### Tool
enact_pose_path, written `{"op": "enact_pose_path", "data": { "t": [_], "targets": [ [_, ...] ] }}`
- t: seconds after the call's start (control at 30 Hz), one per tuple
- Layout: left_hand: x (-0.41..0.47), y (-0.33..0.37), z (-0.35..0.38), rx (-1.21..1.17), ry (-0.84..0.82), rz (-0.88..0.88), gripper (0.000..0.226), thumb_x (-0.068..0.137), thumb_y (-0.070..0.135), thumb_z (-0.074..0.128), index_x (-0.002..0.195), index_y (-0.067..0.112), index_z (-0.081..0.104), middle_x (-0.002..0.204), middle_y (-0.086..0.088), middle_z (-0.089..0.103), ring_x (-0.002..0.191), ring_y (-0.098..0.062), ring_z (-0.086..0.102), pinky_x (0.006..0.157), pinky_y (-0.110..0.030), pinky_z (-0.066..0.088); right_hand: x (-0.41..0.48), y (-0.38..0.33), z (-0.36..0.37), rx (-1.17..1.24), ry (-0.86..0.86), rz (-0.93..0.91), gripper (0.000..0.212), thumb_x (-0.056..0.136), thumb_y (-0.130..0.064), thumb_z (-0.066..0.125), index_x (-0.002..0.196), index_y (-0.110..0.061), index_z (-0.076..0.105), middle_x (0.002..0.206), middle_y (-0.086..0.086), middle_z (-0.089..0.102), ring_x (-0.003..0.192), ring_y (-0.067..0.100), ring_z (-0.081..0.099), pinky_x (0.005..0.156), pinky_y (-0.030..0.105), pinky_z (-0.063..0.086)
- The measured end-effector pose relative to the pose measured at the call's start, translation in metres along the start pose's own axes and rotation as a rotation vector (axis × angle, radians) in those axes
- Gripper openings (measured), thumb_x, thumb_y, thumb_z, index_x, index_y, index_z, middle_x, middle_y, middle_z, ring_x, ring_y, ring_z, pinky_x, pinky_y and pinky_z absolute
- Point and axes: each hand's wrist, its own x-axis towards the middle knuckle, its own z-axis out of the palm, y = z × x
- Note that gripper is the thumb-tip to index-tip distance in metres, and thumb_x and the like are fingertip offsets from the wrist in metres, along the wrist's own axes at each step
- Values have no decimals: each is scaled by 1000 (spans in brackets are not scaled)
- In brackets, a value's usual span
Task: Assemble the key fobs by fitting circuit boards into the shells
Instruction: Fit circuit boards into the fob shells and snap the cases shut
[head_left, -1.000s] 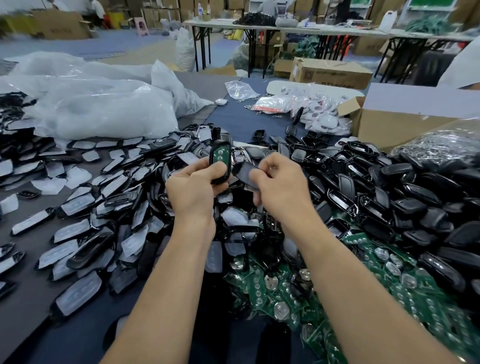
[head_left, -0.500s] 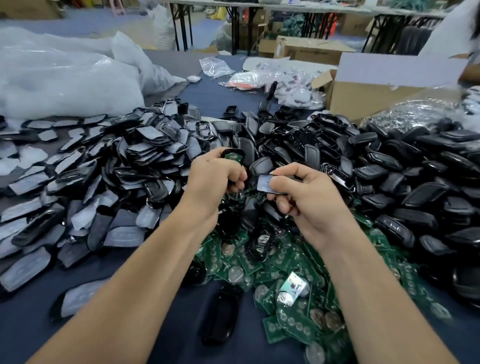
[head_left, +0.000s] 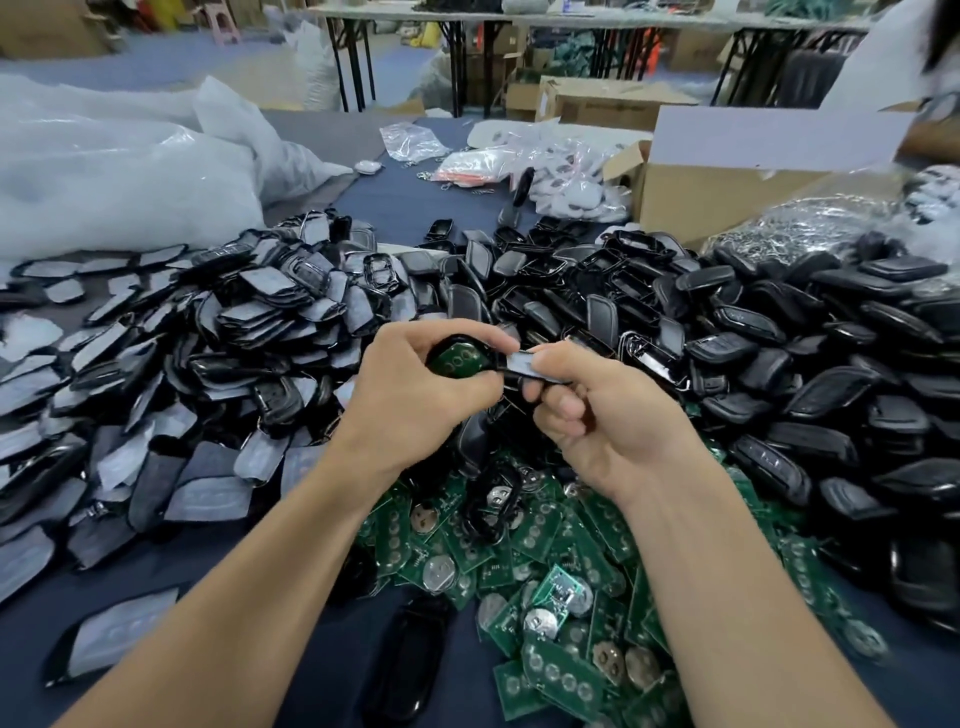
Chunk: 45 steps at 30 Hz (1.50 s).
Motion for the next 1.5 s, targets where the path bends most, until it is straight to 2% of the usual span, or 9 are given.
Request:
{"op": "enact_pose_path", "data": {
  "t": [0.1, 0.27, 0.4, 0.53, 0.8, 0.97, 1.13, 1.27, 1.5],
  "targets": [
    [0, 0, 5, -65, 132, 0, 20, 69, 13, 74, 76, 30, 81, 61, 10, 64, 55, -8, 51, 54, -22, 39, 0, 2, 1, 3, -41, -17, 22, 95, -19, 66, 82, -3, 72, 68, 12, 63, 41, 6, 45, 36, 16, 32],
    [-2, 5, 5, -221, 221, -71, 10, 71, 15, 75, 64, 21, 73, 54, 7, 51, 52, -11, 42, 51, -20, 35, -1, 1, 4, 79, -72, 21, 75, 85, -51, 57, 126, 11, 63, 90, 19, 75, 54, 12, 64, 44, 18, 51],
    [2, 2, 6, -226, 357, -234, 20, 74, 3, 70, 60, 10, 58, 53, -2, 45, 51, -13, 38, 47, -20, 34, -1, 7, 9, 23, 0, -9, 34, 93, -21, 69, 116, 4, 66, 111, 20, 75, 69, 16, 73, 63, 24, 61],
    [4, 0, 8, -286, 444, -334, 18, 76, 0, 70, 64, 9, 59, 52, 0, 47, 47, -10, 40, 45, -17, 36, 0, 21, 21, -39, 64, -48, 16, 94, -10, 71, 105, -2, 64, 98, 15, 76, 72, 17, 73, 68, 26, 61],
    [-3, -3, 11, 166, 358, -15, 27, 67, 33, 73, 85, 53, 77, 77, 30, 74, 72, 8, 69, 63, -6, 47, 4, 19, 32, 202, 102, -57, 27, 98, -27, 64, 106, -1, 67, 87, 13, 77, 76, 21, 76, 70, 35, 64],
    [0, -2, 7, -71, 184, -94, 31, 80, 4, 76, 87, 33, 84, 77, 13, 76, 70, -2, 67, 70, -18, 52, 4, 17, 25, 234, 116, -102, 19, 100, -20, 62, 95, -6, 74, 95, 14, 78, 83, 21, 77, 72, 36, 64],
    [2, 1, 4, -617, 137, -430, 35, 86, 20, 55, 110, 9, 77, 76, -3, 66, 63, -13, 56, 70, -28, 49, 2, 9, 15, 243, 127, -153, 21, 88, -23, 68, 98, -4, 69, 99, 19, 78, 89, 28, 78, 68, 35, 64],
    [3, 4, 4, -438, 201, -362, 35, 102, 8, 43, 107, 14, 77, 77, -2, 72, 69, -14, 63, 73, -29, 50, 3, 8, 10, 112, 92, -140, 14, 101, -15, 61, 97, -5, 70, 99, 18, 77, 87, 25, 76, 70, 34, 63],
    [1, 5, 3, -363, 139, -369, 34, 94, 4, 57, 98, 25, 84, 101, -2, 81, 96, -17, 76, 81, -32, 60, 0, 22, 14, -274, 79, -257, 28, 78, 9, 81, 96, -14, 82, 90, 9, 79, 77, 16, 75, 71, 27, 61]
  ]
}}
